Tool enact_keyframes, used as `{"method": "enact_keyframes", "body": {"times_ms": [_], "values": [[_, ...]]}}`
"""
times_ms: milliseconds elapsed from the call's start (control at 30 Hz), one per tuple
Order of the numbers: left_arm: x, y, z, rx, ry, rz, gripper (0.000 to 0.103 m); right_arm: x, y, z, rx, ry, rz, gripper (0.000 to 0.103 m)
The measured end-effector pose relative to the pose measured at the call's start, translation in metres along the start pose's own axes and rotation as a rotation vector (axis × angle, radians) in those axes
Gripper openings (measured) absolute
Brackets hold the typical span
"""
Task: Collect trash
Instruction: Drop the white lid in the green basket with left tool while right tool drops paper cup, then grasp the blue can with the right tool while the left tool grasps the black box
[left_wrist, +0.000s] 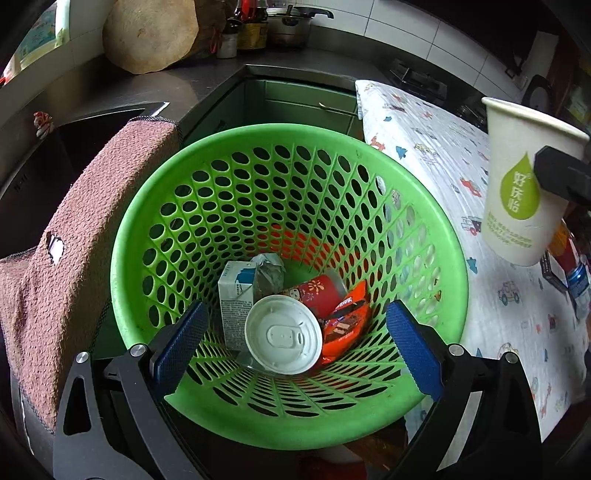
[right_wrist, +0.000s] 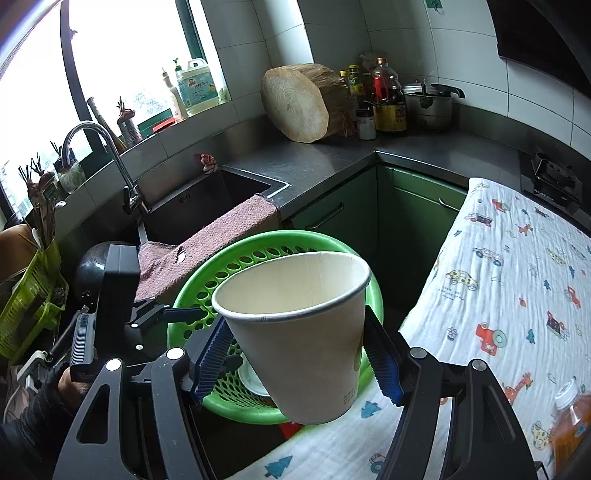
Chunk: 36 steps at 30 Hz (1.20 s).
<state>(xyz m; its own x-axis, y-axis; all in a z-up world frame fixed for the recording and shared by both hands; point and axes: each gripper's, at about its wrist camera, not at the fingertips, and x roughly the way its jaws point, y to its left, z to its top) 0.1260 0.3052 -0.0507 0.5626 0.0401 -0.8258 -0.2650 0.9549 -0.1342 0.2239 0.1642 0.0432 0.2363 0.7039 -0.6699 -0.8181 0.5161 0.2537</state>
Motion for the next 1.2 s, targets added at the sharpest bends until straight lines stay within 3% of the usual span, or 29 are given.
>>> {"method": "enact_keyframes", "body": {"times_ms": [267,367,533,867,1200], "values": [[-0.014,0.011,-0.003,-0.022,-0.029,0.003,0.096,0.039,0.007,0.002,0.024,0.045,0.021,0.068],[-0.015,0.013,-0.004,-0.030,-0.028,0.006,0.096,0.045,0.006,0.002,0.034,0.048,0.019,0.083],[-0.016,0.014,-0.007,-0.032,-0.026,0.009,0.096,0.040,0.006,-0.002,0.030,0.043,0.013,0.083],[-0.022,0.002,-0.004,-0.015,-0.037,0.000,0.096,-0.002,-0.005,-0.020,0.039,-0.007,-0.003,0.086],[-0.031,-0.038,0.001,0.045,-0.057,-0.034,0.096,-0.080,-0.043,-0.063,0.082,-0.058,-0.117,0.088]]}}
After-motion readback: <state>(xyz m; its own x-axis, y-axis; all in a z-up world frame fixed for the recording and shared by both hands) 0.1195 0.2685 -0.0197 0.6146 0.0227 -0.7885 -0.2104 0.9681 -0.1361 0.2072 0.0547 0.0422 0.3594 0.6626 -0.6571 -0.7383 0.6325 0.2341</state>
